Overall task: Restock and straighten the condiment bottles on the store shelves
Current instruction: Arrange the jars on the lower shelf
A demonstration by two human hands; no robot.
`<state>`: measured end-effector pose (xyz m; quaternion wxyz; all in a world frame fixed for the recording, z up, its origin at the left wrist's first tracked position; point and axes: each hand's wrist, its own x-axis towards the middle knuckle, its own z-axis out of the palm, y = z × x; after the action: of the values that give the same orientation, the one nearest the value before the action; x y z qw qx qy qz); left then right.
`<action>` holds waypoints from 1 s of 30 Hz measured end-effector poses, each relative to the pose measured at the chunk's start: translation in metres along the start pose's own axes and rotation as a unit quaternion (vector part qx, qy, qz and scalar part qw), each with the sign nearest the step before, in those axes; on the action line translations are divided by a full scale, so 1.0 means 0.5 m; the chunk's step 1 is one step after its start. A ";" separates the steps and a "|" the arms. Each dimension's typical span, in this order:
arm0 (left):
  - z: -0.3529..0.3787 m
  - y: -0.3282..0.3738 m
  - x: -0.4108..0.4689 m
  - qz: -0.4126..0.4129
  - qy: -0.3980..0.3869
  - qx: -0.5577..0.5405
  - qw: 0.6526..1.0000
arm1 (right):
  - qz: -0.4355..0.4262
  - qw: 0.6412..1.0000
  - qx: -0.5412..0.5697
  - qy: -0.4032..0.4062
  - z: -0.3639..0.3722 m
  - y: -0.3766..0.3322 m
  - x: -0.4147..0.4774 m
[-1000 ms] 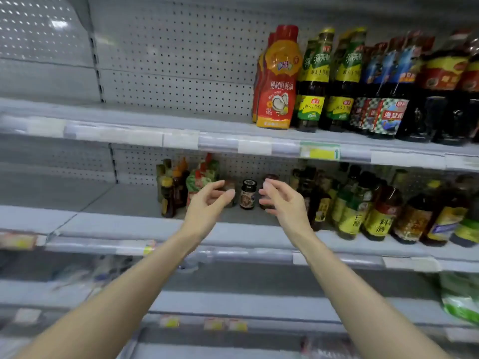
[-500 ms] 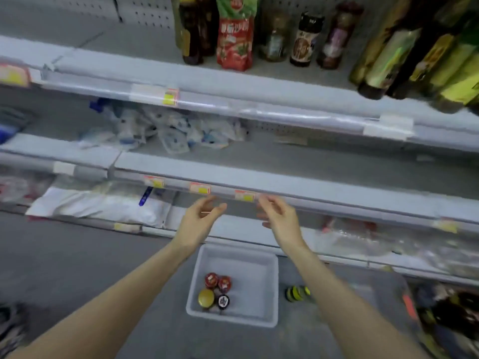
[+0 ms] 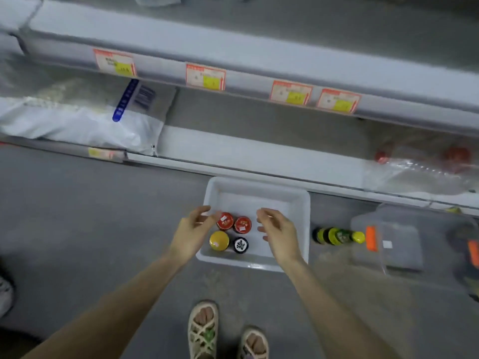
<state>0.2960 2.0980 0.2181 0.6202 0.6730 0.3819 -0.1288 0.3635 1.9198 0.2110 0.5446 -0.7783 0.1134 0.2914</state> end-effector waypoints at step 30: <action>0.169 -0.496 0.503 0.012 -0.031 0.017 0.999 | 0.054 0.997 0.051 -0.014 0.181 0.565 0.433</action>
<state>0.3237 2.0932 -0.1439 0.6220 0.6833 0.3523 -0.1487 0.3684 1.9252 -0.1564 0.5688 -0.7381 0.1623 0.3245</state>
